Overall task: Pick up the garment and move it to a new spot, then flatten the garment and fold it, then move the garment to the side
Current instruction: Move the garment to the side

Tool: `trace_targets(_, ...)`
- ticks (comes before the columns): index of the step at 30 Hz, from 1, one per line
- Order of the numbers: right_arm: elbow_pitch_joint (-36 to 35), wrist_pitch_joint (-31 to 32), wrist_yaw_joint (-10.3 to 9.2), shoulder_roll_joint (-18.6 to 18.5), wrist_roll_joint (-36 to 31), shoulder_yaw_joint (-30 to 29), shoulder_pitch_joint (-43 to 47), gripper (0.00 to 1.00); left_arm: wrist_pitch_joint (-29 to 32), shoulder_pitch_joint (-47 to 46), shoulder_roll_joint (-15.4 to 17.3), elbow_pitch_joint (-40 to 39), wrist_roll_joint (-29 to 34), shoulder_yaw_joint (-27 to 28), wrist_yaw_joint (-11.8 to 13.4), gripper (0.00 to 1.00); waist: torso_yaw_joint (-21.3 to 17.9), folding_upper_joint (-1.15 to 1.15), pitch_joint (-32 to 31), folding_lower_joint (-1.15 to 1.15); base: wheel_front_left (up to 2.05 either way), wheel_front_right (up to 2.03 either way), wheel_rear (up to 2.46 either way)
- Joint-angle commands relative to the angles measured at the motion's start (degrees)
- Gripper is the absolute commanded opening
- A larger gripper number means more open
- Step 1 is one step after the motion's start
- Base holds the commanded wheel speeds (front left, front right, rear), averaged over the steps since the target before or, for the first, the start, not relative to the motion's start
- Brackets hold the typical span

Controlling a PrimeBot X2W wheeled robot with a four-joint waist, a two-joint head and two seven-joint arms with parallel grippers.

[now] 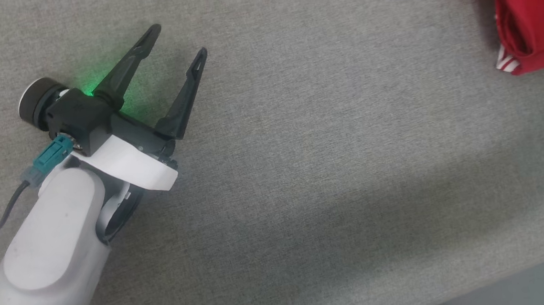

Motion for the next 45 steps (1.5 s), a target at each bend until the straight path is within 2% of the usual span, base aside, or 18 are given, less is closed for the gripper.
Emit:
trace_targets(1, 1.0, -1.2, -0.08, 0.9, -1.0, -0.6, -0.9, 0.00, 0.0, -0.4, -0.1, 1.4, -0.4, -0.7, -0.1, 1.00, 0.3, 0.00, 0.4, 0.00, 0.00, 0.00, 0.00)
trace_targets(11, 9.3, -4.7, -0.07, 5.2, -6.6, -4.4, -3.7, 0.00, 0.0, -2.0, 1.0, 2.4, -1.6, -1.5, 0.1, 1.00, 1.9, 0.00, 1.3, 0.00, 0.00, 0.00, 0.00)
trace_targets(12, 9.7, -4.9, -0.07, 5.4, -7.1, -4.8, -4.0, 0.09, 0.1, -2.1, 1.1, 2.5, -1.7, -1.4, 0.1, 1.00, 2.1, 0.00, 1.2, 0.00, 0.00, 0.00, 0.00)
trace_targets(15, 11.4, -5.1, -0.07, 6.3, -8.5, -6.4, -5.0, 0.46, 0.1, -1.9, 1.0, 2.8, -2.2, -0.9, 0.1, 1.00, 2.4, 0.00, 1.0, 0.00, 0.00, 0.00, 0.00)
trace_targets(16, 11.4, -5.1, -0.07, 6.3, -8.5, -6.4, -5.0, 0.46, 0.1, -1.9, 1.0, 2.8, -2.2, -0.9, 0.1, 1.00, 2.4, 0.00, 1.0, 0.00, 0.00, 0.00, 0.00)
trace_targets(17, 11.8, -5.1, -0.07, 6.6, -8.7, -6.8, -5.3, 0.81, 0.1, -1.8, 1.1, 2.9, -2.4, -0.7, 0.1, 1.00, 2.5, 0.00, 0.9, 0.00, 0.00, 0.00, 0.00)
trace_targets(18, 12.1, -5.1, -0.07, 6.9, -8.9, -7.3, -5.5, 1.00, 0.1, -1.7, 1.1, 2.8, -2.5, -0.6, 0.1, 1.00, 2.6, 0.00, 0.7, 0.00, 0.00, 0.00, 0.00)
trace_targets(28, 13.0, -6.8, -0.08, 7.7, -10.0, -9.4, -6.5, 1.00, 0.0, 1.4, -0.3, 3.0, -6.1, 2.9, 0.1, 1.00, 3.6, 0.00, -2.7, 0.00, 0.00, 0.00, 0.00)
trace_targets(34, 12.1, -9.0, -0.08, 9.0, -8.3, -7.8, -5.5, 1.00, 0.0, 4.1, -0.8, 2.6, -7.8, 6.0, 0.0, 1.00, 4.8, 0.00, -6.3, 0.00, 0.00, 0.00, 0.00)
trace_targets(45, 9.6, -16.9, -0.07, 10.8, 0.0, -3.0, 0.1, 1.00, 0.0, 12.1, -2.6, 1.3, -8.3, 12.8, 0.0, 1.00, 9.5, 0.00, -15.6, 0.00, 0.00, 0.00, 0.00)
